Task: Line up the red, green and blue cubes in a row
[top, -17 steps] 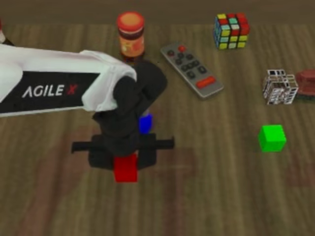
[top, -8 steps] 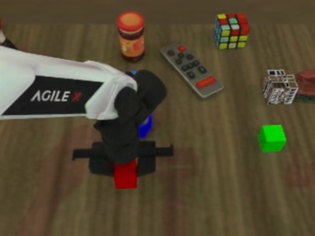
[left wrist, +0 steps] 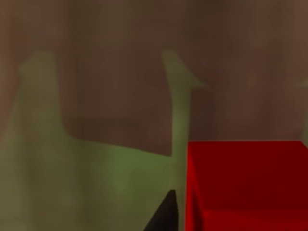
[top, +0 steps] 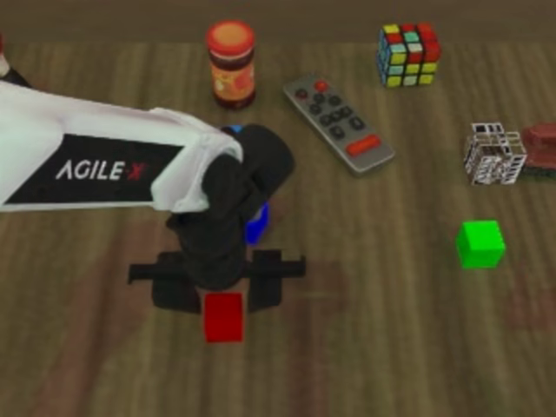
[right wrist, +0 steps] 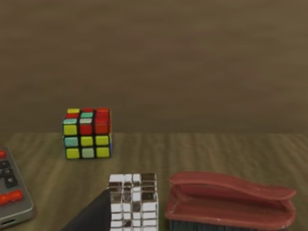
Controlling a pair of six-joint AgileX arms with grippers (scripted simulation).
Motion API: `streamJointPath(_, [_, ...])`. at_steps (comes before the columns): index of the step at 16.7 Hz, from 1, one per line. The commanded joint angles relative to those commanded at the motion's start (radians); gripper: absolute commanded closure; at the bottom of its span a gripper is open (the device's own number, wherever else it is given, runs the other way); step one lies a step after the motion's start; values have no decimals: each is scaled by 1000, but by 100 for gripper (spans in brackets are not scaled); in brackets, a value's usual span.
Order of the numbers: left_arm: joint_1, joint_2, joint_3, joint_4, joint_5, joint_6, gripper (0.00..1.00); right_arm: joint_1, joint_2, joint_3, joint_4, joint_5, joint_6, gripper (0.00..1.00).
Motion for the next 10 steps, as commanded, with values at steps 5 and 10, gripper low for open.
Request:
streamJointPath(5, [0,0,0,0,0,0,0,0,0,0,0,0,0,0])
streamJointPath(10, [0,0,0,0,0,0,0,0,0,0,0,0,0,0])
